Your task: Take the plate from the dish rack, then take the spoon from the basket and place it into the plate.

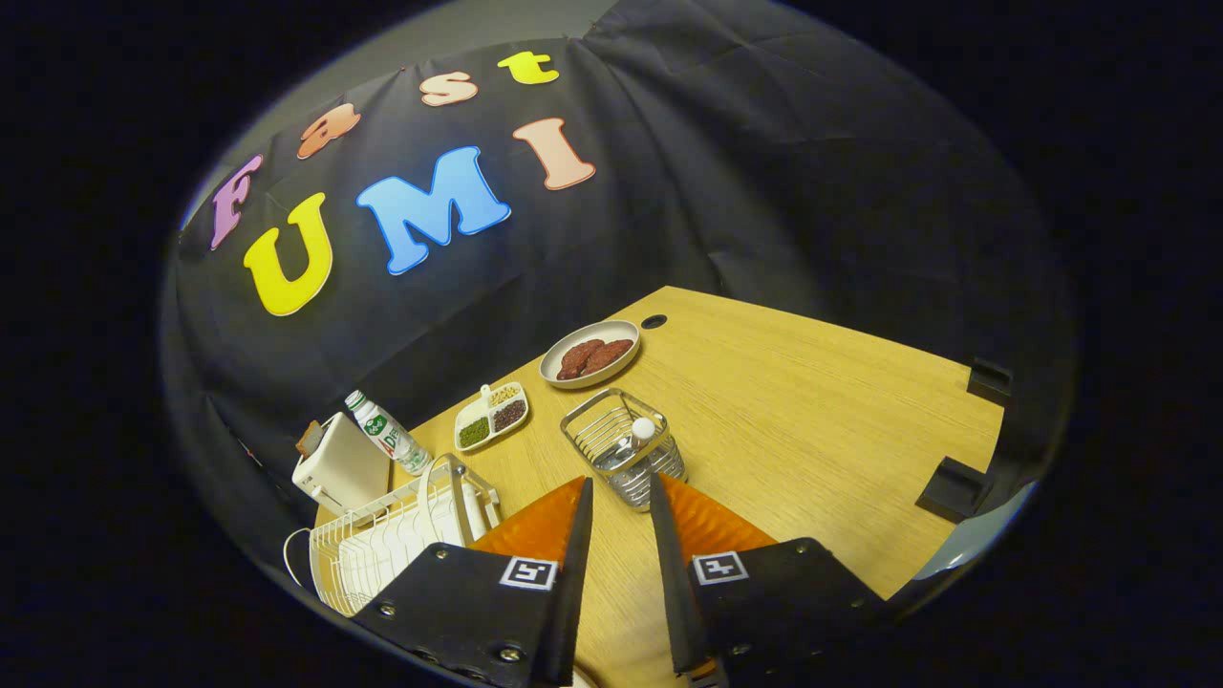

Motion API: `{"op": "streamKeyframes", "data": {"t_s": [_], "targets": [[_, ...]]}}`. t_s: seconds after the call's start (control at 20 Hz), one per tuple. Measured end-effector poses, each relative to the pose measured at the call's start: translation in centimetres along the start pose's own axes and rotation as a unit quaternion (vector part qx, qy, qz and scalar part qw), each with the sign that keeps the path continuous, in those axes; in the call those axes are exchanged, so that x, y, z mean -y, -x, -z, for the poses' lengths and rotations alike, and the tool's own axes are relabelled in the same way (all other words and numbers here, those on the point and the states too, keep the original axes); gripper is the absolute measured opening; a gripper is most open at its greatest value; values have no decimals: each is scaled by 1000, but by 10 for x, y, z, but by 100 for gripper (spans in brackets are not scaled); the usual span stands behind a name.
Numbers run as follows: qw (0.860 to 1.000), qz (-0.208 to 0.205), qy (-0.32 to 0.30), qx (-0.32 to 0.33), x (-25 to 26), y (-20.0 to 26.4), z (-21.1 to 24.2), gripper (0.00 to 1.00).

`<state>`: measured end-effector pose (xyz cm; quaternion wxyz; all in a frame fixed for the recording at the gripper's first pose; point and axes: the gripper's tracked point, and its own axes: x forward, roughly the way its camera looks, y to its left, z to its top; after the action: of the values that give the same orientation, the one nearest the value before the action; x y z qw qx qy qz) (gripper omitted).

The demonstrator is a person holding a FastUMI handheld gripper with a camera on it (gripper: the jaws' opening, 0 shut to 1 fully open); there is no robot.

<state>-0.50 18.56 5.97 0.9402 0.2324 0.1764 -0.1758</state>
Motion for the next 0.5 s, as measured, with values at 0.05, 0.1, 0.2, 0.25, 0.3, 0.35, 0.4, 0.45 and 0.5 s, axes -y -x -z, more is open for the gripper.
{"op": "streamKeyframes", "data": {"t_s": [0.05, 0.1, 0.2, 0.25, 0.3, 0.35, 0.4, 0.45, 0.5], "targets": [[1000, 0, 0, 3, 3, -6, -5, 37], [1000, 0, 0, 4, 5, -12, -9, 37], [1000, -2, 1, 2, 8, -24, -12, 37], [1000, -1, 3, -1, 10, -29, -11, 37], [1000, -1, 4, -4, 12, -35, -10, 37], [1000, -3, 6, -5, 12, -39, -11, 37], [1000, -5, 7, -7, 12, -42, -11, 37], [1000, -6, 9, -9, 12, -45, -10, 37], [1000, -5, 12, -11, 14, -49, -11, 37]]}}
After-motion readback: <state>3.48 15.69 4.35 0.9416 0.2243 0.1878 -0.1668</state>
